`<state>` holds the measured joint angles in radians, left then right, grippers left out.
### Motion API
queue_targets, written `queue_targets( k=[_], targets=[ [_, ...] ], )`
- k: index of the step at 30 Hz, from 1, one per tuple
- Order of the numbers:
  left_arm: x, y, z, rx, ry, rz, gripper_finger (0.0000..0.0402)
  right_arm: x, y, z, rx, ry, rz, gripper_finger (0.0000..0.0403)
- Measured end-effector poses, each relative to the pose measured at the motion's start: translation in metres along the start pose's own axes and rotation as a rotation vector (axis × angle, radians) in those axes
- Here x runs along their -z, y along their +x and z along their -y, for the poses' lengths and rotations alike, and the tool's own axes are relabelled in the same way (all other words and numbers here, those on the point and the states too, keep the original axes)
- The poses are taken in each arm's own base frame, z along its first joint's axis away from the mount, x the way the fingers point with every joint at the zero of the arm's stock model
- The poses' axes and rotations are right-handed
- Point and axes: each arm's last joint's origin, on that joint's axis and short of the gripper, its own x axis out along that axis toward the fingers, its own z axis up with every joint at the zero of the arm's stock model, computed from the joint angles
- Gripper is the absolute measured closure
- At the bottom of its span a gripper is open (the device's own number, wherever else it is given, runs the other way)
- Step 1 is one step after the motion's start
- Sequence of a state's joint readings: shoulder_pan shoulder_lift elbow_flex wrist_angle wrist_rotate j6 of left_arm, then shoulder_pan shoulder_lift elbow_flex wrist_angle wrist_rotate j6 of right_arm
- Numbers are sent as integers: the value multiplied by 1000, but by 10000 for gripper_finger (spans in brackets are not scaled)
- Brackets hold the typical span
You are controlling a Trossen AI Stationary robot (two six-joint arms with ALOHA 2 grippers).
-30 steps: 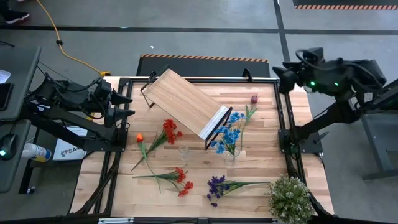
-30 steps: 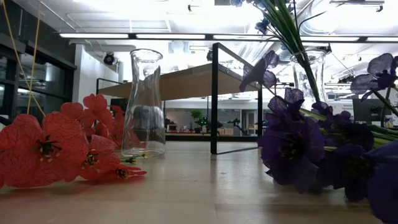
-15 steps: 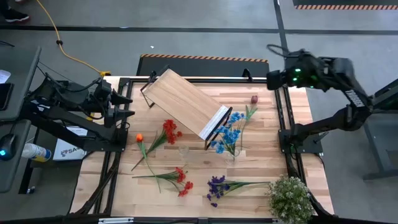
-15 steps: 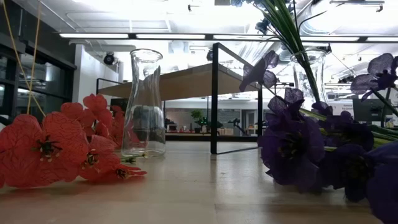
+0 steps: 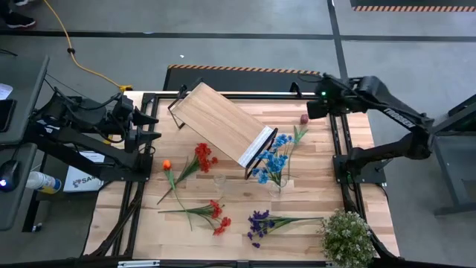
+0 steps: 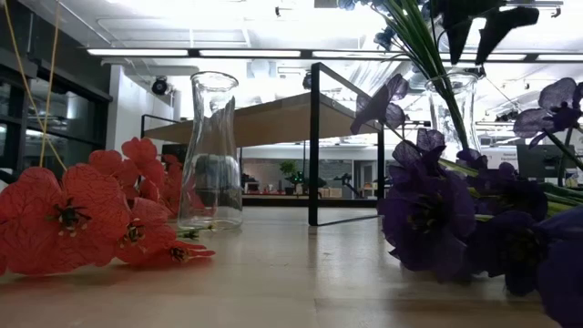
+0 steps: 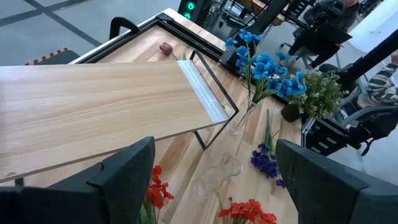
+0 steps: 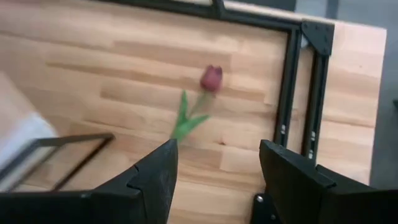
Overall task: Pick and place flowers into a vace then onto a shelf
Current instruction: Put the pink flower into the right transparent vase
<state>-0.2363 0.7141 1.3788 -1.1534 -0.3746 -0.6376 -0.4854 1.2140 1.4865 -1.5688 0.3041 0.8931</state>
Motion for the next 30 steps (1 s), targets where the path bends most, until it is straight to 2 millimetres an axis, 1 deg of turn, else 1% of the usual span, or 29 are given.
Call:
queue_targets(
  k=[5, 11, 15, 22, 25, 30],
  targets=[
    [0, 0, 0, 0, 0, 0, 34, 7, 20, -1, 56, -18, -56, 182],
    [0, 0, 0, 0, 0, 0, 34, 12, 34, -4, 67, -3, -82, 182],
    [0, 0, 0, 0, 0, 0, 34, 11, 38, -7, 45, -5, -70, 186],
    [0, 0, 0, 0, 0, 0, 34, 5, 38, -15, -34, 67, -16, 186],
    [0, 0, 0, 0, 0, 0, 34, 4, 39, -17, -54, 121, -27, 189],
    [0, 0, 0, -1, 0, 0, 34, 4, 47, -23, -26, 179, -78, 192]
  ],
)
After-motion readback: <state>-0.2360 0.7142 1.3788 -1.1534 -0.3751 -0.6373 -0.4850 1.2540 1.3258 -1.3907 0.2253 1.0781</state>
